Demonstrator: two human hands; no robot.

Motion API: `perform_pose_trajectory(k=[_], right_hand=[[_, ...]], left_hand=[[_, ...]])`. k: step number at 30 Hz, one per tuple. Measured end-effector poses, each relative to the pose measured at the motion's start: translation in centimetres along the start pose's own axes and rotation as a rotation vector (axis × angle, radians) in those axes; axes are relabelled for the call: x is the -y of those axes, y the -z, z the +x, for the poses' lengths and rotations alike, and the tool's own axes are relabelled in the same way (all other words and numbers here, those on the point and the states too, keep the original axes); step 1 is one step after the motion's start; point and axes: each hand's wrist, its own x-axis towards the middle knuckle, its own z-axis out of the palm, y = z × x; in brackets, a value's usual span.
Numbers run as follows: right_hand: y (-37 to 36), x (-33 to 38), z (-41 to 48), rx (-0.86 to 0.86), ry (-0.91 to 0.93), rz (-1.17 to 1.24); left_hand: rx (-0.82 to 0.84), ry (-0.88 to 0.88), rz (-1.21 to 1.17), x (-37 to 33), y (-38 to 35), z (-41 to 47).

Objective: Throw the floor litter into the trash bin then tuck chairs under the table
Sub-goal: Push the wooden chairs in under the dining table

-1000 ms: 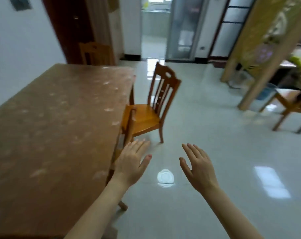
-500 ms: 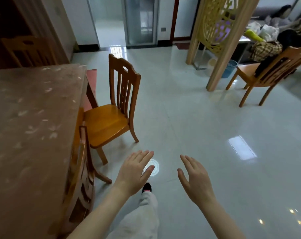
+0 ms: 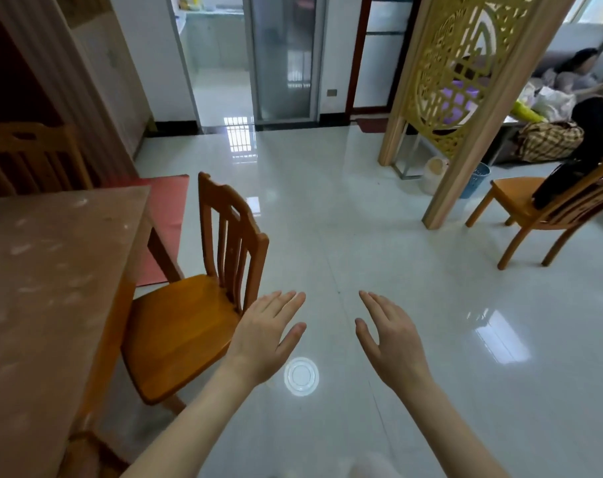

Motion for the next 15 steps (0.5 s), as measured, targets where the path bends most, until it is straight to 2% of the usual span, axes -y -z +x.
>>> perform_pose_trajectory(k=[5, 9, 15], right_hand=[[-2.3, -6.4, 7.0, 0.063, -0.021, 0.014], [-3.5, -12.1, 15.2, 0.151, 0.032, 0.029], [-3.3, -16.0, 30.3, 0.258, 0.25, 0.045]], left_hand=[[0.046, 0.046, -0.024, 0.8, -4.6, 8.2], [0.051, 0.133, -0.007, 1.2, -8.3, 15.7], [-0.111, 0.341, -0.016, 0.4, -8.1, 27.2]])
